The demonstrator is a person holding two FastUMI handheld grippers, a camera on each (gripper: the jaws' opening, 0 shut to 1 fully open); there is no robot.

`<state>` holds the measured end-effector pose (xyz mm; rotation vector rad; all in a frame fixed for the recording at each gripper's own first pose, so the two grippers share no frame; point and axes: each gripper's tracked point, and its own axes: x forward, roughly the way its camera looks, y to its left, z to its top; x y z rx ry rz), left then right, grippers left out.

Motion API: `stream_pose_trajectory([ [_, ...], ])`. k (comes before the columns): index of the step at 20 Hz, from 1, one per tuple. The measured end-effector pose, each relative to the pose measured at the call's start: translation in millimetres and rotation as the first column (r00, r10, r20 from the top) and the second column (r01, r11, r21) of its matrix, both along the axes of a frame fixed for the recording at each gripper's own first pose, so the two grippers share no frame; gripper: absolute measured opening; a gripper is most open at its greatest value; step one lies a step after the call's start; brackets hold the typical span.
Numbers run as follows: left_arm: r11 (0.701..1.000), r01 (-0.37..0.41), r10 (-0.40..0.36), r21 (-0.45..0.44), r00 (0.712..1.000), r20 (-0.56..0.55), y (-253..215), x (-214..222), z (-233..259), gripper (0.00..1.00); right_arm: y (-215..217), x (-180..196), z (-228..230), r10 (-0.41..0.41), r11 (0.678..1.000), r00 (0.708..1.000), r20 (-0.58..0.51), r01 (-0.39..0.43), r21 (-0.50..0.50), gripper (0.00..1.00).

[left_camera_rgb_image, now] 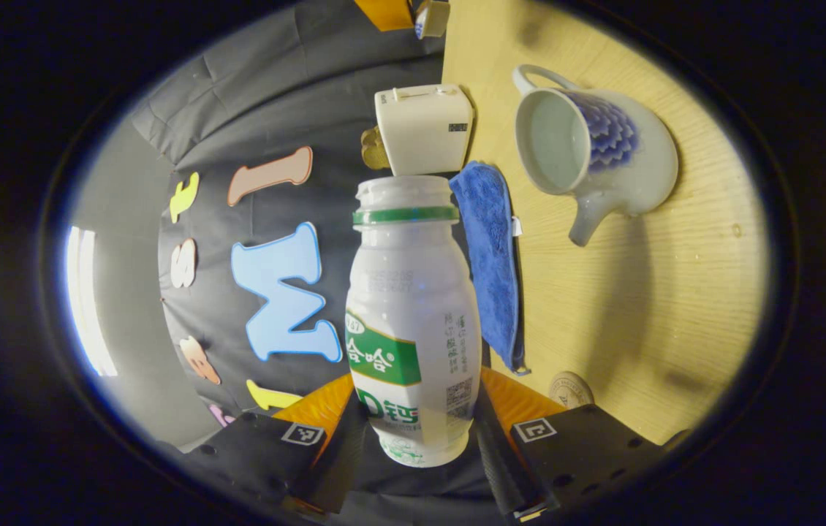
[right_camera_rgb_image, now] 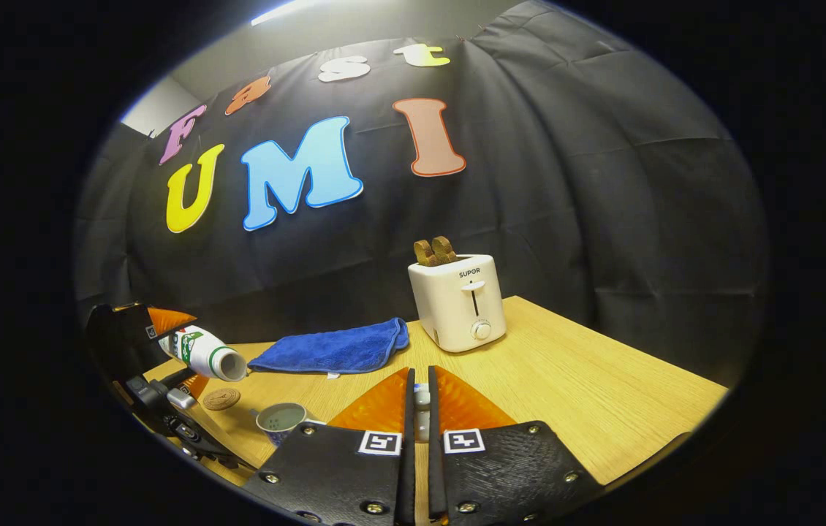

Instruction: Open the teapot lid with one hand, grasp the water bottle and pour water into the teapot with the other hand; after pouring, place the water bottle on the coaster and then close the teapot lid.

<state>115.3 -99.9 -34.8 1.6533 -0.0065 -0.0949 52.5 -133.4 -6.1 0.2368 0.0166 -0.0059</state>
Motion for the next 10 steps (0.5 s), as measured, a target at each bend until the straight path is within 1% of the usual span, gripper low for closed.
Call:
stream_pose_trajectory([
  [1,1.0,0.001,-0.001,0.004,1.0,0.005,0.0,1.4,2.8,0.79,0.6,-0.4,0.7,0.002,1.0,1.0,0.0,-0.002,0.001,0.07],
  [2,1.0,0.003,-0.003,0.011,1.0,0.006,-0.2,2.6,3.7,0.82,0.5,0.0,0.8,0.002,1.0,1.0,0.0,-0.002,0.001,0.07],
  [3,1.0,0.001,-0.001,0.014,1.0,0.006,-0.2,2.7,4.9,0.79,0.0,-0.2,1.2,0.002,1.0,1.0,0.0,-0.002,0.002,0.07],
  [10,0.999,0.015,-0.016,0.042,1.0,0.018,-4.6,6.5,7.4,0.79,0.8,-0.6,1.4,0.003,1.0,1.0,0.003,-0.003,0.004,0.07],
])
